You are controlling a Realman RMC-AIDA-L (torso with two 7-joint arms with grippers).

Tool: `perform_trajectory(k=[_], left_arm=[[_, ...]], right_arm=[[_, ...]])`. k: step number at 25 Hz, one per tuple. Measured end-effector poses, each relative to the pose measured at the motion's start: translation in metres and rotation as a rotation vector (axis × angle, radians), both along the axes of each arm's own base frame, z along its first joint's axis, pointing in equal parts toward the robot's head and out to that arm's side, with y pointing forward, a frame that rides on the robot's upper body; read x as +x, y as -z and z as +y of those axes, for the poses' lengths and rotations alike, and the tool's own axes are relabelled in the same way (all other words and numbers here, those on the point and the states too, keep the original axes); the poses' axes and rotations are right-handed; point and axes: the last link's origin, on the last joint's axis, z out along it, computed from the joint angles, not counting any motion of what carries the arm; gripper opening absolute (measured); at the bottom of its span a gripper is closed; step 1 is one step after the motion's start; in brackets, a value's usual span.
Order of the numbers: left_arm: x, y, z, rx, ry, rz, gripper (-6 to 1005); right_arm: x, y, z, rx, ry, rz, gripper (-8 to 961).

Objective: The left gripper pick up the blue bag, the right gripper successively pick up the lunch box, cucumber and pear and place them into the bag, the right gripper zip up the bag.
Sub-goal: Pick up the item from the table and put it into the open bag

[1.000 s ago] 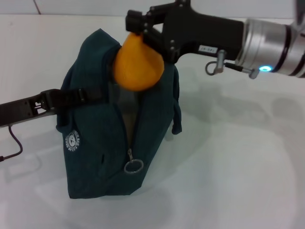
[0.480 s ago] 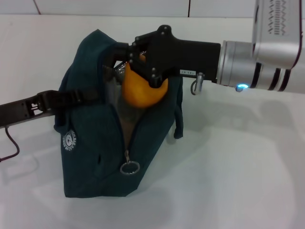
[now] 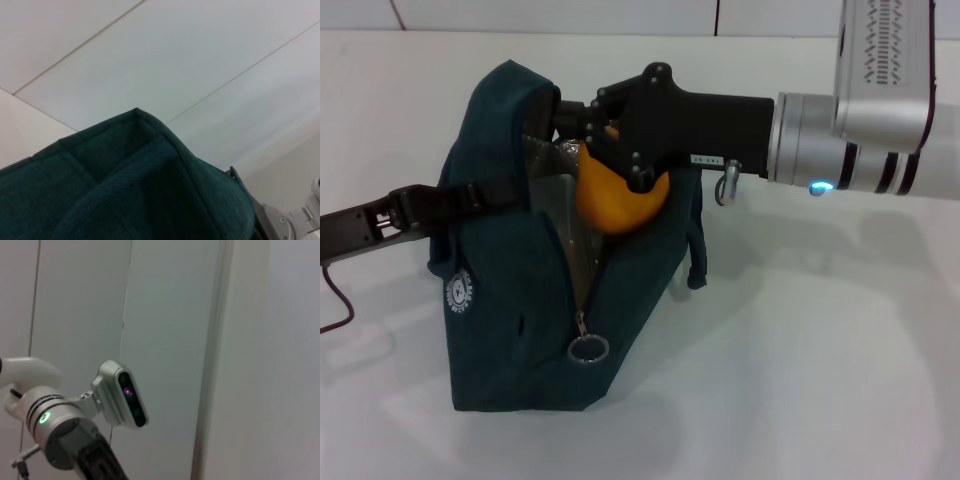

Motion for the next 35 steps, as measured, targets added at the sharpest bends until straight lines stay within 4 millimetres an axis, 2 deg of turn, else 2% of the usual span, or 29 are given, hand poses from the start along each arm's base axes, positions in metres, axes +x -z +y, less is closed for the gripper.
perform_trajectory(k=[35], left_arm=[[-0.005,-0.003,-0.004,0.006,-0.017,-0.002,37]], right_arm=[[0.021,0.008,0.007,0.017,0.123,-0.067,180]])
